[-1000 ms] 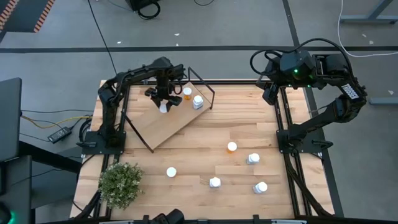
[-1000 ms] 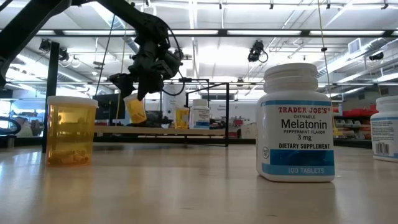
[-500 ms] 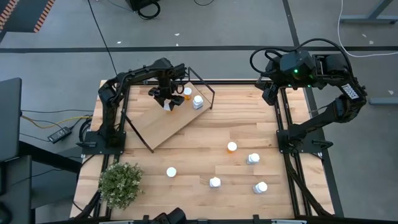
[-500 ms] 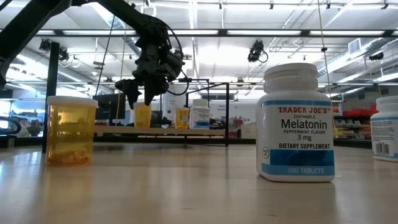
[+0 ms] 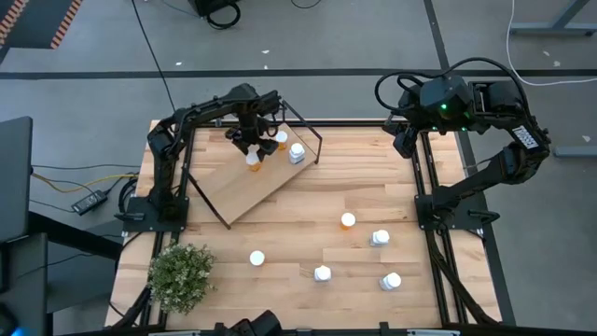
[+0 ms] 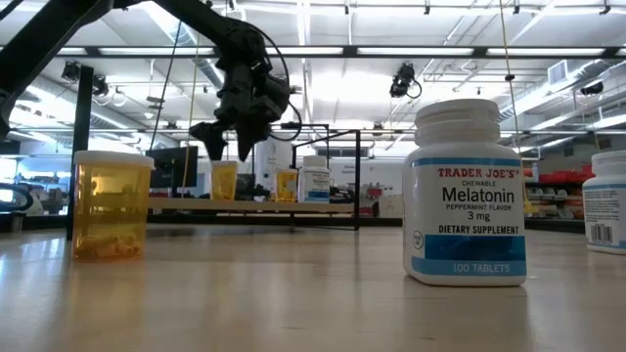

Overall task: Pick and place medicine bottles onto shelf by color
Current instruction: Put the orange pill bottle on the shelf

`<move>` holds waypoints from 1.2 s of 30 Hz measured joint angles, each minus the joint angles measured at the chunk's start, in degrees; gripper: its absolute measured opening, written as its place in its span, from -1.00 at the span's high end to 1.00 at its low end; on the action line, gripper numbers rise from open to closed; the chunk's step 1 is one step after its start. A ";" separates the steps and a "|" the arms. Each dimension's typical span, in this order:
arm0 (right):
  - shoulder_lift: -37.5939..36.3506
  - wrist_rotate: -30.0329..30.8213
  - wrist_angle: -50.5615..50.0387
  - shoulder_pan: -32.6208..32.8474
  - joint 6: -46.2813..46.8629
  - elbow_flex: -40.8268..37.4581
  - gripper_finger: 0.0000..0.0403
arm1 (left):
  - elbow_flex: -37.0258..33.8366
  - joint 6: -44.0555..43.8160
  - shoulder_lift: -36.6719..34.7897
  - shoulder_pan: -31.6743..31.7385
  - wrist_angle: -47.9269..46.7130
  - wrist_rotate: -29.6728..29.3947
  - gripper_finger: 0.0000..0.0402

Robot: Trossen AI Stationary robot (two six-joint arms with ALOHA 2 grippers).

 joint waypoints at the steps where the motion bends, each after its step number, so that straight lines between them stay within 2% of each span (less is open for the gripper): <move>1: 0.00 0.00 0.00 0.00 -0.27 0.00 -0.22 | 1.28 0.13 -0.01 -0.02 -0.35 -0.40 -0.50; 10: 0.00 -0.02 0.00 0.00 -2.25 0.00 -0.22 | 14.99 3.14 -0.02 -3.30 -6.20 -10.04 -0.48; 15: 0.00 -0.01 0.00 0.00 -2.26 0.00 -0.22 | 21.14 5.34 -0.04 -6.32 -8.14 -13.81 -0.38; 19: 0.00 -0.02 -0.54 0.00 -2.27 0.00 -0.22 | 21.69 8.46 -0.15 -7.88 -8.64 -14.22 -0.05; 25: 0.00 0.00 -1.38 0.00 -2.26 0.00 -0.22 | 21.67 9.89 -0.32 -7.92 -8.63 -14.35 0.83; 26: 0.00 0.00 -1.38 0.00 -2.25 0.00 -0.22 | 21.67 10.25 -0.45 -7.82 -8.64 -14.45 0.91; 36: 0.00 0.27 -1.33 0.00 -2.23 0.00 -0.22 | 21.64 13.09 -0.98 -6.14 -8.65 -13.29 0.98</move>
